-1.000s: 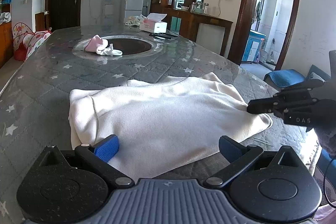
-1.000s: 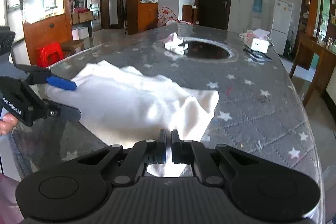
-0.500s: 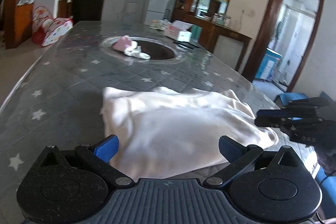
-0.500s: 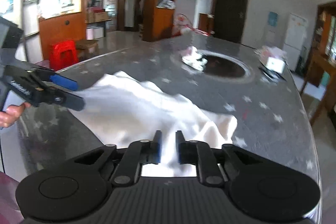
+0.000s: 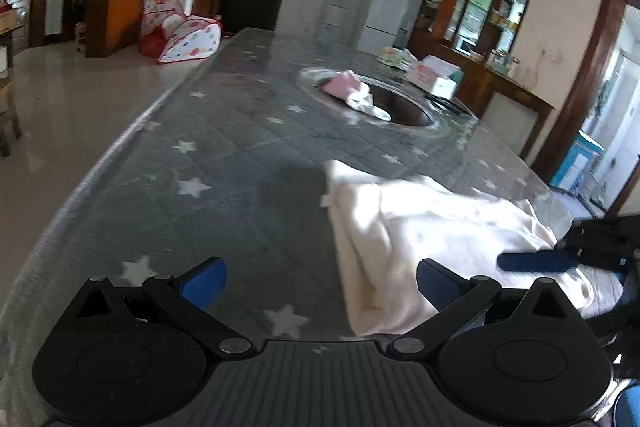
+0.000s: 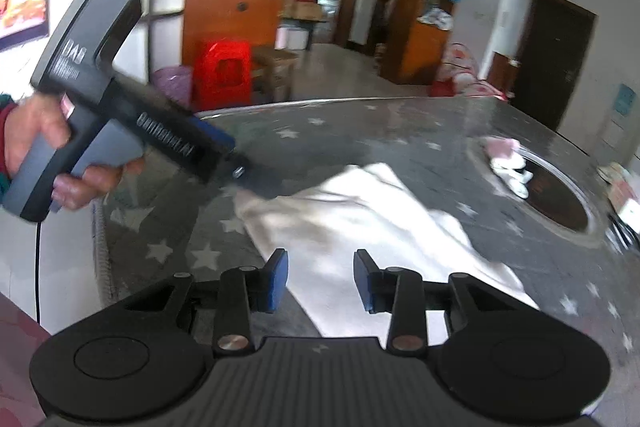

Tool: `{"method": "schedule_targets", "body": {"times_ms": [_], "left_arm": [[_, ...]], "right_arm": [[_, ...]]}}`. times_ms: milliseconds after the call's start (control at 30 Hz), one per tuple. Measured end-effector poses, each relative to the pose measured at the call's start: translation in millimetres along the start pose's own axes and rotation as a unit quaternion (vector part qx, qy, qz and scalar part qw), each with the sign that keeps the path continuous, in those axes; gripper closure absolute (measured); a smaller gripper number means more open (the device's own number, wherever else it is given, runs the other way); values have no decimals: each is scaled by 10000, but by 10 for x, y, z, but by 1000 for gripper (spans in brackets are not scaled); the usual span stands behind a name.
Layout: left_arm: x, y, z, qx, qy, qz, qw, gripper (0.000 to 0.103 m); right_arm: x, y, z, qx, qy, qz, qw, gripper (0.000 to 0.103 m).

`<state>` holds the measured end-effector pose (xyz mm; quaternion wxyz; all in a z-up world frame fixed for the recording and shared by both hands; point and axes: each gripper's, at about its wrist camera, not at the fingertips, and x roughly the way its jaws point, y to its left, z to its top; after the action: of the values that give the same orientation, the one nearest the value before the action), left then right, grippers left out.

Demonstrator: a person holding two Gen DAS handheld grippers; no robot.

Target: Fold clothes

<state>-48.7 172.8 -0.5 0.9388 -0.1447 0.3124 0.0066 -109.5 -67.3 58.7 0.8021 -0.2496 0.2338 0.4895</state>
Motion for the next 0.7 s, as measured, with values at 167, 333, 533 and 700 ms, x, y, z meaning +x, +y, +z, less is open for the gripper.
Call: {"method": "schedule_targets", "body": {"times_ms": [167,333,533,700], "left_arm": [[-6,165,101,-422,33,-56,9991,0],[42,182,166,-599,118,-223,9979,0],[115,150,219,-754,171,-468,9959,0],[203,153,262,-1101,251,-739,9908,0]], "right_arm": [[141,215,109,-467,26,129,9988,61],[337,376,163,-800,96,114,9967,61],[469,435,164,-915,151,-60,9957,65],[460,362,175,-596,102,-88,9981,83]]}}
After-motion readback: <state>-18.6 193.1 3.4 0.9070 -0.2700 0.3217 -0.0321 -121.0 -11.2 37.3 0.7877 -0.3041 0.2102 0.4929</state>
